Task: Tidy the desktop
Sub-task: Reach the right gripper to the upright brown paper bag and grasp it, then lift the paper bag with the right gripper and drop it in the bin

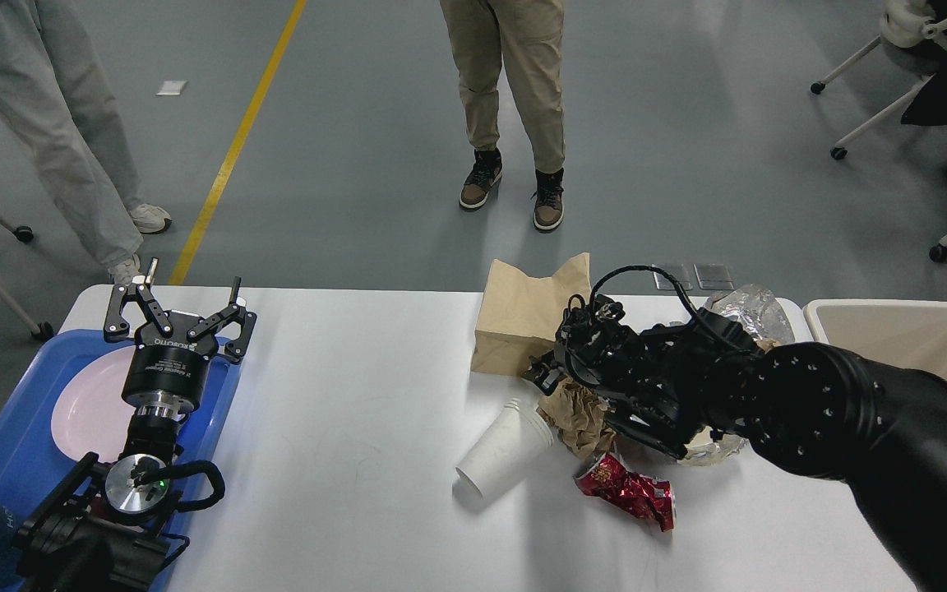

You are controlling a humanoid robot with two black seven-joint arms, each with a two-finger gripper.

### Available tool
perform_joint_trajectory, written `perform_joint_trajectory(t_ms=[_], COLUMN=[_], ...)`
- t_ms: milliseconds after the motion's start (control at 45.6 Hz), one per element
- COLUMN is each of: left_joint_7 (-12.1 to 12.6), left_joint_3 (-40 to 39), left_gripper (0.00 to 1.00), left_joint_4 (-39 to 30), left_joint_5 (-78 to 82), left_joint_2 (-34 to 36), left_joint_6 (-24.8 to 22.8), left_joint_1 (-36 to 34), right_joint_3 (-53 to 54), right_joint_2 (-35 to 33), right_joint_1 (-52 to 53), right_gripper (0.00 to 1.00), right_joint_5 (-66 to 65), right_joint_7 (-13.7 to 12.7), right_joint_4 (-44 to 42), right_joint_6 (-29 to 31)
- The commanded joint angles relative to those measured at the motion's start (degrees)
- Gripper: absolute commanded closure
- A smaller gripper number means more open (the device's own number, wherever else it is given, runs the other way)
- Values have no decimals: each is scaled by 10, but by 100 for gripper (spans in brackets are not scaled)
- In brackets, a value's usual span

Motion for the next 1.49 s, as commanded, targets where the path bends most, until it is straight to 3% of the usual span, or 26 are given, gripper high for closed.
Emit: perform_joint_trajectory(t_ms=[0,66,153,329,416,920,1095,1293,1468], left_joint_7=[0,0,0,0,0,0,0,0,0], left_joint_3=[0,0,0,0,0,0,0,0,0], left_gripper=[4,4,4,4,4,4,4,4,4], left_joint_4=[0,0,0,0,0,0,1,0,0], left_joint_5=[0,0,0,0,0,0,0,0,0], left_joint_2=[0,0,0,0,0,0,0,0,0], left_joint_6=[0,0,0,0,0,0,0,0,0], left_joint_1=[0,0,0,0,0,0,0,0,0], right_joint_3=[0,1,1,1,3,5,14,13,5], right_joint_2=[-1,-2,-4,-4,-4,0,-7,-64,-145], right_joint_1=[-17,-27,-34,-34,-35,-26,43,175,325], right_gripper=[14,15,25,69,100,100,100,100,100], right_joint_5=[2,4,5,11,13,90,173,307,431], right_joint_7=[-2,-2,-1,-6,-6,-17,-14,-14,-12], right_joint_4=[-3,-20,-36,-41,-43,-39,5,136,236], right_joint_6=[-7,-9,-9,-7,0,3,17,81,211])
